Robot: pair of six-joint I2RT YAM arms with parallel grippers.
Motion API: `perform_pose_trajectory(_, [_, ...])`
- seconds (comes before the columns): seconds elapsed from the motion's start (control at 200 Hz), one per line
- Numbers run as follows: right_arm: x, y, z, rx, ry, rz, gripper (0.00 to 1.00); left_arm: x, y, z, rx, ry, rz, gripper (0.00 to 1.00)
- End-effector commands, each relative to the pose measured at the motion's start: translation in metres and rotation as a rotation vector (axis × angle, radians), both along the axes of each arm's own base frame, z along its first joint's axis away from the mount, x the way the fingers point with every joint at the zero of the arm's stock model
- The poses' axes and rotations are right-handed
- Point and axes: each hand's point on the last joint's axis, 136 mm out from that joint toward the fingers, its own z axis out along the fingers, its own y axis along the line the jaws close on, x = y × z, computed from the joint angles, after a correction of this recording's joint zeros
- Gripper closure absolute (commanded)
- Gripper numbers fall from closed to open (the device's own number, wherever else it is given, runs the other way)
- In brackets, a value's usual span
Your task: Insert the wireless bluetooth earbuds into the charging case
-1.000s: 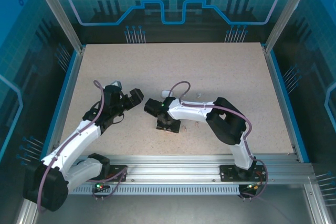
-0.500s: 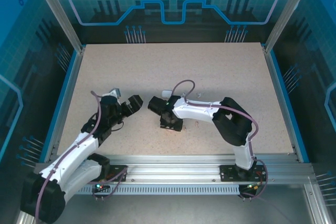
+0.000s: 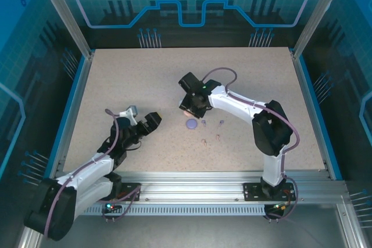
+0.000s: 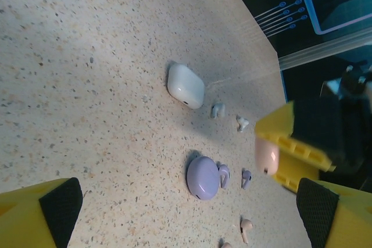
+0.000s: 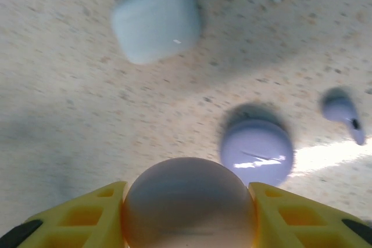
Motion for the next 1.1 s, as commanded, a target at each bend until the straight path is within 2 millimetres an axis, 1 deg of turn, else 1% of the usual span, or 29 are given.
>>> perform_pose_trajectory(0.0, [0.011, 0.027, 0.001, 0.113, 0.034, -0.018, 0.54, 0.004, -0.017, 0.022, -0.056, -0.114, -0.069, 0.01])
perform_pose_trajectory(0.165, [0.019, 0.05, 0.004, 0.16, 0.048, -0.024, 0.55, 0.008, -0.029, 0.024, -0.034, -0.156, -0.113, 0.01])
perform_pose_trajectory(0.32, [0.02, 0.069, 0.006, 0.187, 0.054, -0.023, 0.55, 0.013, -0.032, 0.023, -0.013, -0.173, -0.111, 0.01])
perform_pose_trajectory(0.41, [0.018, 0.078, 0.004, 0.2, 0.065, -0.022, 0.55, 0.017, -0.032, 0.022, -0.004, -0.182, -0.095, 0.03])
perform_pose_trajectory(0.5, [0.016, 0.086, 0.003, 0.214, 0.073, -0.02, 0.55, 0.022, -0.035, 0.022, 0.01, -0.189, -0.096, 0.08])
perform_pose_trajectory(0.67, [0.012, 0.095, 0.009, 0.223, 0.07, -0.005, 0.55, 0.032, -0.041, 0.019, 0.017, -0.19, -0.096, 0.18])
perform_pose_trajectory(0.975, [0.008, 0.096, 0.014, 0.228, 0.065, 0.002, 0.55, 0.044, -0.039, 0.019, 0.031, -0.192, -0.064, 0.38])
perform_pose_trajectory(1.096, [0.008, 0.097, 0.016, 0.233, 0.063, 0.005, 0.55, 0.048, -0.041, 0.019, 0.029, -0.189, -0.063, 0.43])
